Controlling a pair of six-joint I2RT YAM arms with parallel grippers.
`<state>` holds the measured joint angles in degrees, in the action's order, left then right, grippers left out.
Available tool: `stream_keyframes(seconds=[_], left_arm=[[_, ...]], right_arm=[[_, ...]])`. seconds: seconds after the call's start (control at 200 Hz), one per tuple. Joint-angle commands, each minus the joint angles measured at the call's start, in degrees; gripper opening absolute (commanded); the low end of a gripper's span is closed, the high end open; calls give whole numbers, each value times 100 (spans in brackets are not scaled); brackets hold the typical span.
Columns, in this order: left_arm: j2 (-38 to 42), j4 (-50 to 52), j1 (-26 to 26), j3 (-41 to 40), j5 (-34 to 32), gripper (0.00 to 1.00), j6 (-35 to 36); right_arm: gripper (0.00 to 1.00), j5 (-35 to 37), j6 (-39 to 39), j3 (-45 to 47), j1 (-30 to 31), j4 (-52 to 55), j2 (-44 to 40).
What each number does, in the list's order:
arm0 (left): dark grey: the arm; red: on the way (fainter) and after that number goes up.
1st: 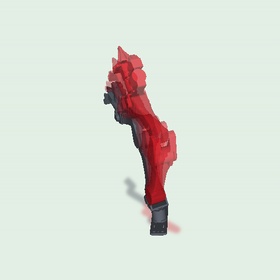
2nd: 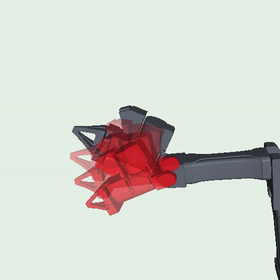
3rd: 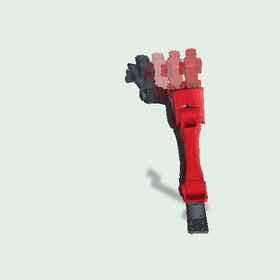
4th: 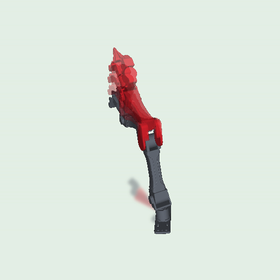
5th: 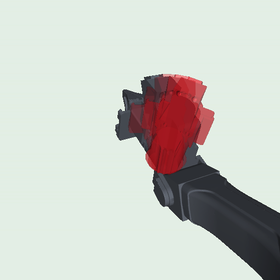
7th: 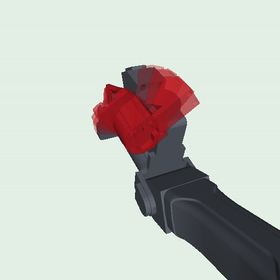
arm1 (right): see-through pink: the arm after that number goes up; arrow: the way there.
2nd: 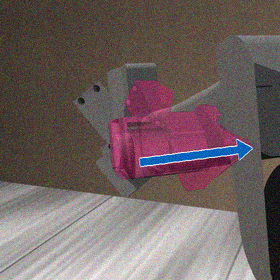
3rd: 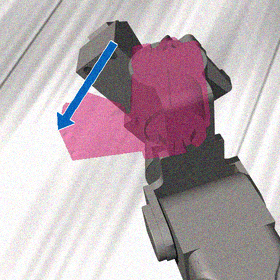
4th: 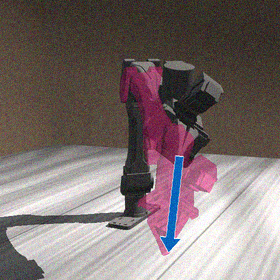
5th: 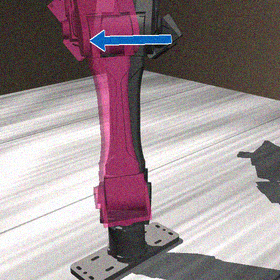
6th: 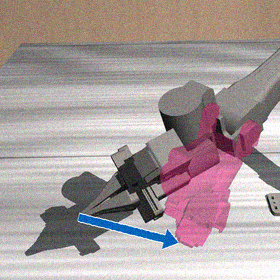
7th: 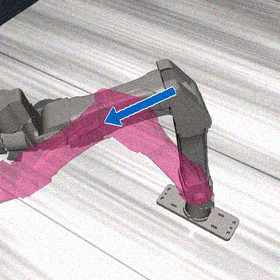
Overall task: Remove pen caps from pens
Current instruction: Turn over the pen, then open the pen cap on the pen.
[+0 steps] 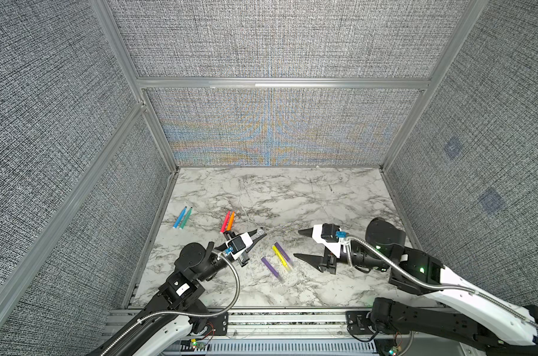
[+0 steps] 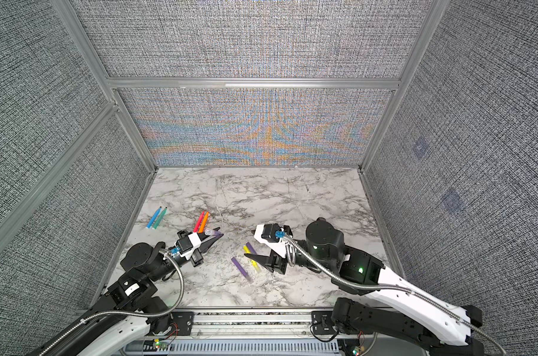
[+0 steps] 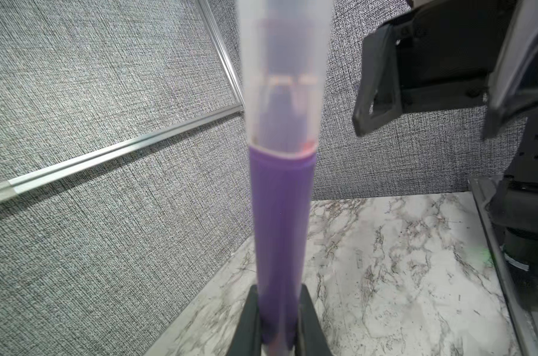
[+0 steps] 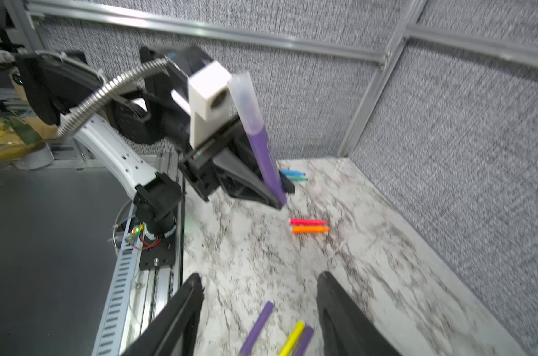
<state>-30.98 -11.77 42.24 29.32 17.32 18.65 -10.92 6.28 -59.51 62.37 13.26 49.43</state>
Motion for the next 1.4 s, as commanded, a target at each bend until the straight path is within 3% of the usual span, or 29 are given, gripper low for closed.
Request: stream_keyframes(seconds=[0.0, 0.335, 0.665, 0.975, 1.175, 1.31, 1.395], left_arm=[[-4, 67, -74, 66, 388, 0, -259], [-141, -16, -280, 47, 842, 0, -397], [19, -126, -363, -52, 957, 0, -452], [-129, -150, -364, -23, 1001, 0, -477], [-118, -168, -370, -31, 997, 0, -485], [-97, -161, -373, -38, 1001, 0, -503], [-87, -168, -373, -37, 984, 0, -512]], right_arm=[[60, -356, 116, -30, 82, -1117, 198], [58, -500, 102, -435, 126, -1652, 1040], [46, -613, 144, -698, 162, -1755, 1556], [42, -728, 105, -796, 170, -1947, 1845], [22, -696, 114, -890, 172, -1967, 1972], [0, -680, 110, -904, 170, -1972, 2020], [0, -601, 127, -888, 170, -1969, 2010]])
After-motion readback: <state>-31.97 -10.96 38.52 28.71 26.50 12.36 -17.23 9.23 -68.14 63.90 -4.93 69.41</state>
